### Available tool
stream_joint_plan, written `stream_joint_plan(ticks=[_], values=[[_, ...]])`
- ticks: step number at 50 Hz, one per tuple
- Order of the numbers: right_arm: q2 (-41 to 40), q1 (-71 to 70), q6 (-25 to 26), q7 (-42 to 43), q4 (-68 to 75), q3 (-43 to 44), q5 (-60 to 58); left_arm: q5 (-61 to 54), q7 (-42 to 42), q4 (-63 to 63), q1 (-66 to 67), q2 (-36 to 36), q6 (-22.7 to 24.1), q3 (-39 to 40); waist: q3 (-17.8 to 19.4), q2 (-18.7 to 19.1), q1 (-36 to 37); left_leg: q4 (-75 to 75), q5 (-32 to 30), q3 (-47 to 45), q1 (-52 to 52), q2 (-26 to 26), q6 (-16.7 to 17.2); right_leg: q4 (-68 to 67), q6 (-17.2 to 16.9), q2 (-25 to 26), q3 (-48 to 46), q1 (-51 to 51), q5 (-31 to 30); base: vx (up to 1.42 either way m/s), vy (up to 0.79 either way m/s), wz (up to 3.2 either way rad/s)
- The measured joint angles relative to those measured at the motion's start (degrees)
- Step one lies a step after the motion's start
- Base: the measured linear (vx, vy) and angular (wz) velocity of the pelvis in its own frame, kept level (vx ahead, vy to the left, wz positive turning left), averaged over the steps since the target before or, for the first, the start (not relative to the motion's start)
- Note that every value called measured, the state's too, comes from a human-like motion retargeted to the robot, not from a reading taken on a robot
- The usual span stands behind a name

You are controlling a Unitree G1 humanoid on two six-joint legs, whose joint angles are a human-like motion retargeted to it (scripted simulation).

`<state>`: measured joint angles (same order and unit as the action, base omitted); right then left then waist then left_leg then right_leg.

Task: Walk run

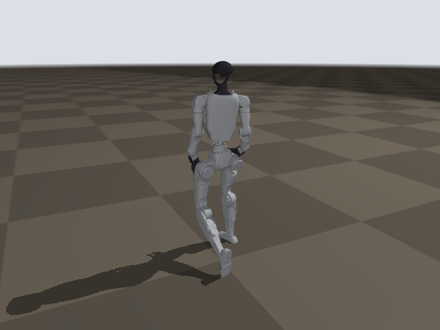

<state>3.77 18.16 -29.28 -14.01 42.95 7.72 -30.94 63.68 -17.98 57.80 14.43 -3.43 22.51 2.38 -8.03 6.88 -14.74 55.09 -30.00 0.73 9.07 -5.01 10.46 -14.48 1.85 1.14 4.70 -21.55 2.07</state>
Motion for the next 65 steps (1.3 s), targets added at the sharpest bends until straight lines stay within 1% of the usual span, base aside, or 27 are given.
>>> stream_joint_plan(ticks=[2,3,7,10,13,15,18,20,22,25,27,28,30,33,35,39,42,44,45,47,50,52,55,57,59,62,65], values=[[1.3,-1.6,2.9,-4.7,3.5,-0.3,-2.8,1.1,0.0,-1.9,-0.7,-0.5,0.9,1.1,-0.9,-3.1,1.5,2.8,7.9,-7.2,5.1,-0.9,-7.0,1.8,1.3,-1.0,-0.7,3.4,0.2,1.08,-0.61,0.03],[1.5,-2.2,4.3,-7.5,5.2,0.0,-4.4,2.0,0.8,-3.2,-0.6,-0.6,1.0,1.6,-1.1,-3.9,2.3,3.3,11.0,-8.8,7.6,-1.0,-8.9,2.8,1.9,0.5,1.2,5.1,0.3,1.09,-0.51,-0.2],[3.2,-2.8,7.2,-12.4,9.0,-0.6,-10.0,2.2,7.8,-7.8,0.4,0.4,1.8,2.8,-0.6,-8.6,9.1,-6.3,21.4,-9.2,17.8,7.5,-12.3,8.1,1.6,-0.3,1.3,12.4,-2.0,0.87,-0.35,-0.9],[4.1,-1.8,5.8,-11.3,9.6,-2.3,-12.5,0.1,9.8,-9.9,0.1,0.8,5.6,2.2,0.3,-10.6,15.6,-23.5,25.4,-10.0,22.0,9.9,-16.0,10.8,3.2,1.4,0.9,17.3,-1.4,1.05,-0.33,-1.22],[4.5,-0.8,3.6,-8.8,9.9,-4.4,-13.3,0.1,9.1,-11.3,-1.6,0.6,6.7,2.0,1.3,-11.4,22.6,-40.6,28.8,-15.8,24.7,8.3,-21.6,12.1,7.8,3.5,0.0,22.1,1.8,1.04,-0.31,-1.3],[4.3,-0.3,2.4,-8.4,10.6,-5.6,-13.5,2.9,6.8,-12.0,-2.7,0.3,5.3,2.3,1.6,-12.6,25.7,-49.9,33.4,-17.6,26.0,9.9,-22.7,11.9,10.8,5.2,3.7,24.6,3.3,0.89,-0.3,-0.67],[2.7,0.0,3.8,-12.0,13.1,-4.7,-15.8,8.3,1.2,-9.4,-4.4,0.8,1.9,3.8,0.7,-13.3,25.4,-55.6,36.5,-15.9,26.4,12.4,-19.7,10.0,9.7,6.5,1.1,27.9,3.5,1.11,-0.26,0.19],[1.0,0.0,6.9,-15.7,14.4,-2.7,-16.1,6.7,-4.9,-8.1,-5.8,1.1,1.2,5.1,-0.4,-14.0,25.1,-50.7,34.6,-19.7,25.8,11.2,-23.8,7.4,6.0,6.9,0.0,28.9,-2.5,1.21,-0.21,-0.16],[-0.6,0.5,7.6,-15.5,15.0,-1.6,-12.9,2.1,-5.0,-8.5,-5.6,1.0,1.4,6.2,-1.6,-14.9,26.2,-46.8,30.1,-23.4,25.1,8.8,-23.6,2.6,-2.6,5.0,-2.2,29.6,-15.2,1.63,-0.16,-0.89],[-1.4,0.8,5.7,-10.0,13.7,-1.8,-7.6,-4.5,-2.8,-8.9,-4.9,-0.7,3.7,5.8,-2.5,-14.7,24.3,-35.0,33.4,-7.6,28.3,10.1,-23.7,-14.1,-16.7,4.4,-2.6,25.5,-30.6,1.38,-0.19,-0.36],[-1.2,0.8,4.0,-8.8,11.5,-3.2,-5.7,-5.0,-4.4,-7.9,-5.6,-3.2,4.3,5.4,-1.7,-14.0,22.4,-27.1,40.8,-2.7,27.8,9.6,-21.3,-30.9,-16.8,7.5,-4.6,19.3,-31.6,1.1,-0.43,-0.16],[-0.7,0.4,3.8,-9.3,10.4,-3.7,-5.3,-3.8,-5.9,-7.3,-6.1,-4.3,3.9,5.3,-2.2,-12.2,22.5,-26.5,42.0,-8.7,25.5,5.2,-22.4,-33.2,-16.7,10.8,-0.5,17.3,-30.1,1.16,-0.04,-0.21],[0.1,-0.4,5.2,-11.3,8.3,-3.0,-6.5,0.3,-9.3,-5.7,-6.7,-5.4,1.8,4.2,-2.7,-7.9,20.0,-28.1,43.9,-11.3,20.0,3.1,-23.8,-38.5,-14.8,16.0,3.6,11.3,-21.6,1.03,0.27,0.3],[-0.5,-0.8,6.7,-12.5,5.1,0.5,-8.8,5.3,-10.5,-1.3,-6.5,-5.2,1.0,2.9,-2.7,-5.0,16.4,-33.3,43.9,-7.6,13.9,7.4,-23.1,-34.4,-11.2,12.6,7.4,5.3,-13.2,1.06,0.13,0.57],[-1.6,-0.8,5.8,-9.9,3.1,2.1,-5.2,5.2,-8.5,2.2,-6.9,-4.8,1.4,0.5,-2.1,-2.4,12.7,-38.9,41.3,-8.8,8.5,7.6,-22.3,-25.9,-9.8,7.4,6.7,2.1,-8.7,0.89,0.1,1.48],[-2.1,0.6,1.6,-2.2,-0.9,1.3,5.8,3.3,-5.6,5.8,-7.4,-4.3,0.7,-4.4,-0.4,0.6,4.7,-46.5,39.8,-4.3,-1.4,11.5,-22.3,-3.1,-7.8,-2.5,2.2,-2.0,-5.1,0.93,0.0,1.87],[-1.5,0.7,-1.6,1.9,-2.5,0.0,8.5,2.9,-4.7,5.9,-8.3,-4.9,1.7,-6.8,1.1,0.7,0.4,-48.5,42.6,-2.5,-7.5,13.1,-22.3,11.0,-5.2,-4.6,4.2,-4.0,-1.7,0.74,-0.11,1.46],[-0.9,0.2,-1.1,2.4,-2.6,-1.4,6.2,4.1,-4.6,5.9,-9.6,-5.8,3.5,-7.8,1.8,0.7,-0.2,-47.7,45.2,-1.4,-9.9,13.6,-22.3,18.3,-10.2,-3.7,16.2,-3.4,0.6,0.87,-0.26,0.66],[-0.7,0.2,0.1,1.9,-2.5,-2.2,4.2,5.1,-4.7,6.0,-10.0,-6.4,4.3,-8.1,2.0,0.4,0.4,-47.0,46.5,-1.3,-11.2,13.8,-22.1,19.4,-13.0,-4.3,17.7,-3.7,1.5,0.92,-0.31,0.46],[-0.8,0.0,3.4,-2.8,-2.3,-3.0,-0.5,8.6,-5.1,6.0,-9.7,-7.2,4.5,-7.3,2.2,-1.2,0.7,-43.5,47.0,1.0,-13.3,15.6,-20.9,14.0,-14.8,-4.7,16.5,-3.8,-1.4,1.03,-0.38,0.41],[-0.3,-0.1,6.5,-7.4,-4.6,-2.2,-5.8,10.7,-4.9,6.4,-7.5,-5.9,0.7,-4.5,-0.3,-3.8,4.5,-37.5,38.2,-2.1,-14.4,16.2,-16.2,6.8,-13.5,-6.9,7.2,-4.0,-9.1,1.06,-0.38,0.38],[0.2,0.3,3.8,-3.1,-5.8,-2.4,-5.2,8.0,-4.5,7.2,-5.8,-3.8,-0.1,-1.7,-1.2,-1.2,4.5,-25.9,26.4,-3.4,-9.8,11.5,-11.6,2.6,-8.6,-1.7,18.7,-1.9,-3.2,1.15,-0.32,1.38],[1.9,0.7,-0.8,2.0,-4.5,-2.9,-2.1,2.7,-4.3,6.1,-3.8,-0.2,-1.8,0.2,-1.2,1.6,2.9,-6.2,13.7,-3.1,-0.8,5.6,-2.0,-0.4,-5.8,-1.8,11.4,1.9,2.1,0.99,-0.19,2.05],[2.5,0.2,0.2,1.4,-1.3,-2.7,-1.5,3.5,-3.3,2.6,-3.6,-0.2,-1.5,0.9,-1.8,0.4,2.4,2.2,15.4,-10.5,4.1,-1.3,-6.9,0.0,-4.3,-4.6,3.0,4.3,3.0,0.89,-0.26,2.22],[3.0,-0.3,2.2,-2.4,3.0,-1.8,-2.8,6.4,-0.5,-1.3,-2.9,-0.5,-0.8,1.9,-2.0,-1.5,4.6,5.0,20.6,-15.0,8.4,-3.8,-11.5,1.8,-3.4,-4.8,0.7,7.2,2.7,0.61,-0.21,1.5],[3.2,-0.9,3.8,-8.9,9.2,-0.3,-4.1,7.1,4.7,-5.7,-2.0,0.3,0.6,3.1,-1.2,-5.2,11.0,0.6,25.9,-17.0,15.0,1.5,-12.4,6.5,-3.3,-6.4,-3.1,11.6,0.0,0.53,-0.08,0.57],[3.9,-0.3,3.0,-9.6,12.1,-1.1,-0.4,2.6,6.9,-8.5,-2.0,0.8,3.0,3.0,0.4,-8.6,18.3,-11.1,31.3,-16.8,20.6,7.7,-12.8,10.0,-3.9,-7.7,-7.7,15.8,-1.0,0.56,-0.06,0.45]])
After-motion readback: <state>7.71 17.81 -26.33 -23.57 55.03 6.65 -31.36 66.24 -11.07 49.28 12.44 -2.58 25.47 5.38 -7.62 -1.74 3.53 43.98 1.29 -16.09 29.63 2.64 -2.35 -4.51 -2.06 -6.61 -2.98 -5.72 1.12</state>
